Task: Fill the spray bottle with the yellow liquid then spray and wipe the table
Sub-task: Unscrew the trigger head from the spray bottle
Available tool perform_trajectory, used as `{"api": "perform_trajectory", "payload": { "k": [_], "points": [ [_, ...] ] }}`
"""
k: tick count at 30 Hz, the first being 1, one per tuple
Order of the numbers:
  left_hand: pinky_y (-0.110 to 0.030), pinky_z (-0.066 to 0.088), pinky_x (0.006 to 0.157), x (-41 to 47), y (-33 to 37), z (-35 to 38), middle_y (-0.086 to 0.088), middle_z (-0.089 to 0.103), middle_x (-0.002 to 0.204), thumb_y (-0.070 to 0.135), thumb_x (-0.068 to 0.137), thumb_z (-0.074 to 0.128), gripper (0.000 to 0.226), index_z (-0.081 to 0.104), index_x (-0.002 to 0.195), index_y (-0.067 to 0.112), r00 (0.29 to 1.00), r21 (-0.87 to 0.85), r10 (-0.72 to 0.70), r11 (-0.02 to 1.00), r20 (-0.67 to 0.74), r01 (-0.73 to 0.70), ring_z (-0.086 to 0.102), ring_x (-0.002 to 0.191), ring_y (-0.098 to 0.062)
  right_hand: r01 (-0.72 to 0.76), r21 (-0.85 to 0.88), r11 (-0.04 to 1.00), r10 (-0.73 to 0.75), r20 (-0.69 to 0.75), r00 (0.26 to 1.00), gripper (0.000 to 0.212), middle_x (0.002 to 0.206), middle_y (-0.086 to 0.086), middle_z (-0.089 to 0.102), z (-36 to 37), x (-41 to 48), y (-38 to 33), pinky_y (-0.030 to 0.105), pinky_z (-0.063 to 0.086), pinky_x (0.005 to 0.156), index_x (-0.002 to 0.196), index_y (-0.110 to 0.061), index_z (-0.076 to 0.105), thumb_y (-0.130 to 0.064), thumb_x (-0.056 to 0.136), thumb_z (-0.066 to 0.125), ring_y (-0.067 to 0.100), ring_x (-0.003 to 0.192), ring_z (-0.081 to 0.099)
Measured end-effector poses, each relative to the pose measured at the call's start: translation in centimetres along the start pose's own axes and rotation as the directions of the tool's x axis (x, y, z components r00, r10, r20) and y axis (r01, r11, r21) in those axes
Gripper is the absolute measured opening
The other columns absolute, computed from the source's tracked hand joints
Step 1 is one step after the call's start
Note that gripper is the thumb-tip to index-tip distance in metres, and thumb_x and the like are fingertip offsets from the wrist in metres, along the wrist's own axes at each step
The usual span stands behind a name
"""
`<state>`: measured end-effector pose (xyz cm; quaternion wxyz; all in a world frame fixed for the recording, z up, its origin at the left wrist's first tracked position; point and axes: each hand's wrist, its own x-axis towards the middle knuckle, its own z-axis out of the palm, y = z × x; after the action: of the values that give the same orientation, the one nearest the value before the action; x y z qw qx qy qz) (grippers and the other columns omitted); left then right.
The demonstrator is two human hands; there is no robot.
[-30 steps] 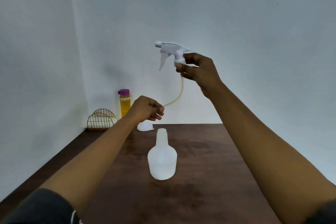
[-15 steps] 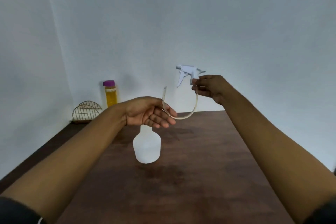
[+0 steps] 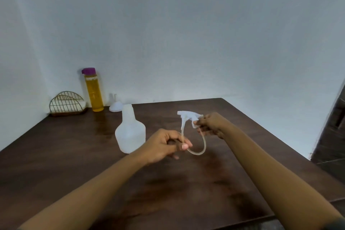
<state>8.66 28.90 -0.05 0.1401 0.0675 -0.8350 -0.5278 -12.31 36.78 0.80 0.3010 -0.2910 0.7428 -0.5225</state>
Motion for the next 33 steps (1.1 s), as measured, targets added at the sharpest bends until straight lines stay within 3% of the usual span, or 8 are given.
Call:
{"api": "perform_trajectory", "payload": {
  "k": [4,7,12,14,17,22,33],
  "points": [
    [-0.027,0.057,0.072,-0.2,-1.8,1.9,-0.010,0.071,0.102,0.010,0.089,0.061,0.013,0.071,0.096,0.013,0.999,-0.072,-0.033,0.997,-0.001,0.033,0.065,0.091,-0.011,-0.054,-0.094,0.994,0.050,-0.039,0.998,0.023,0.067,0.010,0.062,0.3,0.5,1.9,0.018,0.045,0.040,0.098,0.004,0.064,-0.013,0.083,0.069,0.015,0.052,0.055],
    [-0.027,0.055,0.070,-0.3,-2.8,2.7,-0.012,0.071,0.100,0.008,0.089,0.060,0.014,0.071,0.093,0.016,1.000,-0.097,-0.028,0.995,0.003,0.029,0.065,0.090,-0.015,-0.041,-0.085,0.996,0.034,-0.080,0.996,0.028,0.074,0.012,0.064,0.6,1.7,3.0,0.025,0.051,0.055,0.098,0.005,0.066,-0.017,0.082,0.070,0.014,0.057,0.055],
    [-0.026,0.056,0.071,0.1,-3.3,2.7,-0.002,0.073,0.096,0.009,0.089,0.061,0.015,0.071,0.092,0.019,0.997,-0.091,-0.053,0.995,-0.057,0.048,0.067,0.088,-0.012,0.016,-0.253,0.967,-0.056,-0.153,0.987,0.027,0.075,0.007,0.068,1.1,2.9,4.0,0.029,0.053,0.059,0.082,-0.005,0.071,-0.031,0.077,0.074,0.016,0.064,0.060],
    [-0.026,0.056,0.072,0.1,-3.5,2.7,-0.008,0.073,0.096,0.010,0.088,0.062,0.012,0.071,0.095,0.014,0.996,-0.104,-0.065,0.993,-0.065,0.058,0.069,0.091,-0.020,0.031,-0.406,0.913,-0.114,-0.183,0.976,0.033,0.068,0.004,0.064,1.4,2.9,4.0,0.030,0.049,0.062,0.074,-0.006,0.068,-0.039,0.077,0.072,0.019,0.065,0.059],
    [-0.026,0.056,0.074,0.1,-3.7,2.9,-0.012,0.074,0.093,0.009,0.087,0.064,0.012,0.069,0.097,0.009,0.993,-0.136,-0.102,0.986,-0.064,0.092,0.071,0.088,-0.021,0.035,-0.534,0.845,-0.175,-0.214,0.961,0.038,0.063,-0.001,0.055,1.7,2.6,3.9,0.026,0.035,0.052,0.061,-0.014,0.052,-0.043,0.079,0.068,0.019,0.068,0.053],
    [-0.022,0.053,0.072,0.1,-3.7,2.9,-0.006,0.074,0.089,0.007,0.086,0.064,0.011,0.068,0.096,0.008,0.989,-0.190,-0.141,0.973,-0.048,0.130,0.070,0.081,-0.012,0.045,-0.571,0.819,-0.231,-0.258,0.938,0.037,0.089,0.004,0.065,2.1,2.6,4.2,0.028,0.038,0.065,0.090,-0.009,0.063,-0.045,0.080,0.064,0.021,0.086,0.059],
    [-0.018,0.052,0.074,-0.3,-3.2,2.5,-0.013,0.074,0.088,0.010,0.082,0.070,0.016,0.071,0.098,0.010,0.988,-0.128,-0.147,0.982,-0.034,0.142,0.068,0.080,-0.012,0.075,-0.547,0.833,-0.261,-0.270,0.927,0.039,0.108,0.005,0.065,1.9,2.5,4.7,0.027,0.039,0.075,0.104,-0.012,0.062,-0.043,0.082,0.063,0.023,0.102,0.058]
  ]
}}
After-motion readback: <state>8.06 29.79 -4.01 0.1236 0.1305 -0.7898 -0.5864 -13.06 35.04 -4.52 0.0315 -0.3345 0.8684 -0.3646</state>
